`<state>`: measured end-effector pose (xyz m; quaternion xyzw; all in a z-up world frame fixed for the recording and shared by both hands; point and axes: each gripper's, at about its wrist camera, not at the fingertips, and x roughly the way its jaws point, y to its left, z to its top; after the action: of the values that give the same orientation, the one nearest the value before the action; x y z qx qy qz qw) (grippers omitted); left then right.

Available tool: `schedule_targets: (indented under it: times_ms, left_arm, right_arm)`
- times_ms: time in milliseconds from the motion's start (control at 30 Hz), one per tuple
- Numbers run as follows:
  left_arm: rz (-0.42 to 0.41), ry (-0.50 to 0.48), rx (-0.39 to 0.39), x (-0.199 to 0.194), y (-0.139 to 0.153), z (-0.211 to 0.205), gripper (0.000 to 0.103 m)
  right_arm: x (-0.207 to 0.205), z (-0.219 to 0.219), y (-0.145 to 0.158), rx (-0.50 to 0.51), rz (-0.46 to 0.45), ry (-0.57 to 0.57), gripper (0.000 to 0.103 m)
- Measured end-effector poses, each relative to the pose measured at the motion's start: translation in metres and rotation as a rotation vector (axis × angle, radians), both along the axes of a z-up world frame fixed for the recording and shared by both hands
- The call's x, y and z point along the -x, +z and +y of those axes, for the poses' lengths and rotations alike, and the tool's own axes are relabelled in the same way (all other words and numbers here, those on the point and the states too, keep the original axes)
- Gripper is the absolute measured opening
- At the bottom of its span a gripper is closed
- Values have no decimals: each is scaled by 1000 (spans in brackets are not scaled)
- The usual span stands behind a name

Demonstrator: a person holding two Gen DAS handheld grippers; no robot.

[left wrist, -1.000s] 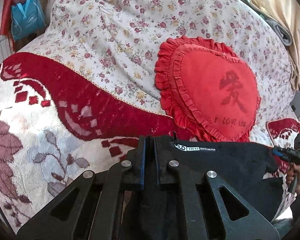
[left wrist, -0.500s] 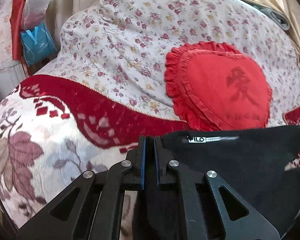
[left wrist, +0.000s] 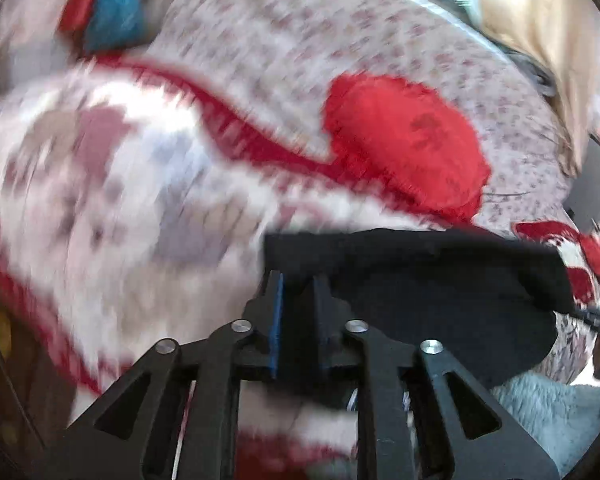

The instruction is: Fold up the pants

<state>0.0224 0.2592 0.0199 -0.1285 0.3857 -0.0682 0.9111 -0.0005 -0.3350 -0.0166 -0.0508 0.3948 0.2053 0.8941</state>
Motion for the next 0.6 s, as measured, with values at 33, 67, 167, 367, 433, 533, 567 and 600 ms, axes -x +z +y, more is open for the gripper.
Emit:
schedule_targets:
  times_ms: [33, 67, 167, 367, 433, 533, 567, 600]
  left_arm:
    - [46, 25, 45, 5, -10, 7, 18]
    - [95, 53, 103, 10, -20, 14, 18]
    - [153, 108, 201, 25, -35, 22, 18]
    - [213, 145, 457, 39, -55, 20, 28]
    - [252, 134, 561, 33, -64, 17, 28]
    - [275, 142, 673, 23, -73, 16, 28]
    - [276, 147, 704, 20, -75, 16, 28]
    - [276, 150, 729, 19, -77, 17, 28]
  right_arm:
    - [2, -1, -4, 15, 23, -1, 13]
    - [4, -2, -5, 25, 27, -14, 14]
    - [5, -8, 7, -4, -19, -60, 21]
    - [2, -17, 30, -31, -105, -189, 23]
    - [1, -17, 35, -26, -124, -226, 23]
    - [3, -21, 43, -62, -136, -288, 23]
    - [4, -23, 44, -79, -141, -301, 24]
    - [5, -24, 45, -92, -144, -306, 24]
